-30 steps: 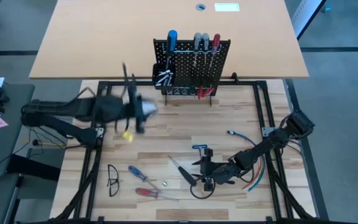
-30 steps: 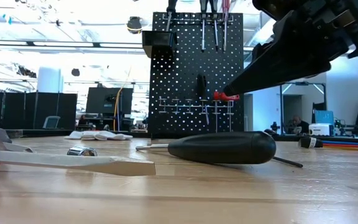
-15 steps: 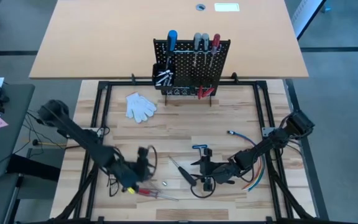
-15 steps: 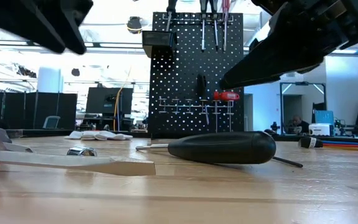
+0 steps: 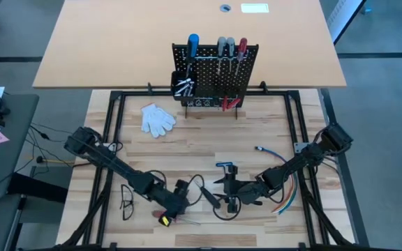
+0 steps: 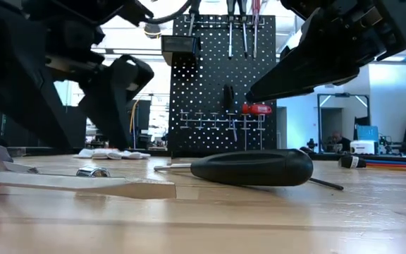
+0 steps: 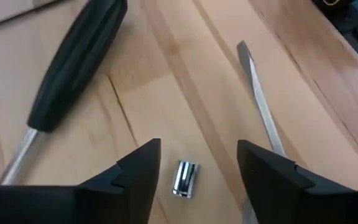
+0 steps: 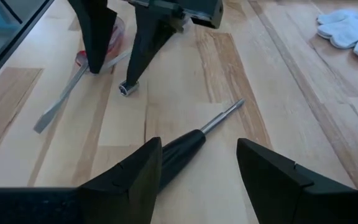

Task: Hang tools onto peg board
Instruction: Put the socket wrench on the pegboard bin

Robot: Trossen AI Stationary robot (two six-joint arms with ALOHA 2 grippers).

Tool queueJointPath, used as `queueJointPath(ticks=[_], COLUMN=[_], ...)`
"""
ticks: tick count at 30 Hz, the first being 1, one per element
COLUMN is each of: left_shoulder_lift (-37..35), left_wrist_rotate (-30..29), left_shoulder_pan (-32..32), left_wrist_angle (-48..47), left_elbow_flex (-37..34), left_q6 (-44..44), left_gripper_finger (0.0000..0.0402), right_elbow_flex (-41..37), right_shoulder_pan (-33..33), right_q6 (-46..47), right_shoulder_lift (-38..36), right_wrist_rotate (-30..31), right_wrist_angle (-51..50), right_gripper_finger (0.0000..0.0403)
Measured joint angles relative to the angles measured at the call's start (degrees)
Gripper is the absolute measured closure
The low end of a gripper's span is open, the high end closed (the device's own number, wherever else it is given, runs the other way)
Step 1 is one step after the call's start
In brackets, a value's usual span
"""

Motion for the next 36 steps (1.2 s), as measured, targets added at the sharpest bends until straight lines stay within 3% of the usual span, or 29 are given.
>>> queueJointPath(ticks=[8, 27, 36], left_shoulder_lift=[1.0, 1.0, 1.0], left_wrist_rotate=[1.7, 3.1, 3.1], left_shoulder_pan=[1.2, 3.7, 4.5], left_wrist_angle=[-2.9, 0.8, 4.2], left_elbow_flex=[0.0, -2.7, -2.7], left_q6=[3.6, 9.5, 10.3], left_gripper_finger=[0.0177, 0.0271, 0.0288], right_elbow_flex=[0.0, 0.0, 0.0], right_shoulder_pan=[0.2, 0.5, 0.5], right_q6=[0.0, 1.5, 1.6], right_shoulder_lift=[0.0, 0.0, 0.0], right_wrist_rotate=[-0.1, -0.2, -0.2], right_wrist_angle=[0.0, -0.1, -0.2], right_gripper_finger=[0.0187, 0.0187, 0.0187])
